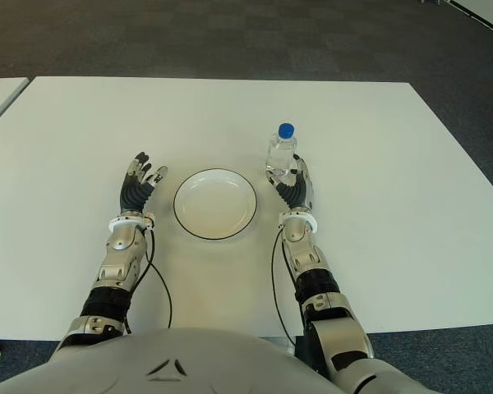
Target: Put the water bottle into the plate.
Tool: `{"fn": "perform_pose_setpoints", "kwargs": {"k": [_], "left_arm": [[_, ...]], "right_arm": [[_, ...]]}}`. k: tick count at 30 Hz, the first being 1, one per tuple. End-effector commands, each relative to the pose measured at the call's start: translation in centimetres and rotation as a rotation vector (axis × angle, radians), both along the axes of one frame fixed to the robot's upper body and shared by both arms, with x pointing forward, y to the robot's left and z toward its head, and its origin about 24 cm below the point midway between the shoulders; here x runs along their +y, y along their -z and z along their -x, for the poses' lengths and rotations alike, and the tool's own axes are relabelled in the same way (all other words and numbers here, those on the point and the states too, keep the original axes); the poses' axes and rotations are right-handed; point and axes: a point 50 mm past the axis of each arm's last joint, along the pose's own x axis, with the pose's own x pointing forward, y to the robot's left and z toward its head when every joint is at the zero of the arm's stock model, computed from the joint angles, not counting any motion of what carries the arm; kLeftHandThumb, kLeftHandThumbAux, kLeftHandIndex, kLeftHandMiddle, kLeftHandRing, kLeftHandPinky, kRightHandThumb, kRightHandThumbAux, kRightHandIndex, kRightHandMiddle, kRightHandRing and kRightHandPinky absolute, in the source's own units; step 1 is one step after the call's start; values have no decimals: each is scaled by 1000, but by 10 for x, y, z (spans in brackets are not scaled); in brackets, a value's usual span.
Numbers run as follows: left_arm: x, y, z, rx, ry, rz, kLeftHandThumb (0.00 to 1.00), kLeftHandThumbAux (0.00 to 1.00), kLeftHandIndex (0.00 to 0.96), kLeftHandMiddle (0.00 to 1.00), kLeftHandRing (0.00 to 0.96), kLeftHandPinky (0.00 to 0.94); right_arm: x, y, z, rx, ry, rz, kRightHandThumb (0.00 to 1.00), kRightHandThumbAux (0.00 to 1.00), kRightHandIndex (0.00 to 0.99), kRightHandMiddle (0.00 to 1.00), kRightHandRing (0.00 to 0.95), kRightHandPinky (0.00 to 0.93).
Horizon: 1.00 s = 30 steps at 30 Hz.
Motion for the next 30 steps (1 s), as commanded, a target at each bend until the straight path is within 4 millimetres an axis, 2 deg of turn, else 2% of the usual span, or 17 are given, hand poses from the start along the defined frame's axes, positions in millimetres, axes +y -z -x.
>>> {"fn": "perform_pose_setpoints", "kwargs": {"k": [1, 18, 30], "left_arm": [[1, 3, 1, 11, -3, 10, 205, 695, 77, 74, 51, 79], [2, 3, 2, 13, 9, -24, 169, 656, 61, 56, 32, 60], [3, 2, 3, 6, 13, -32, 170, 674, 62, 54, 32, 63]], "right_arm": [[6, 4, 0, 32, -9, -11, 376, 520, 0, 9, 210, 423], [13, 6, -3, 10, 24, -66, 427, 497, 4, 13, 105, 214], [23, 10, -8, -66, 121, -308, 485, 464, 6, 1, 24, 69]]}}
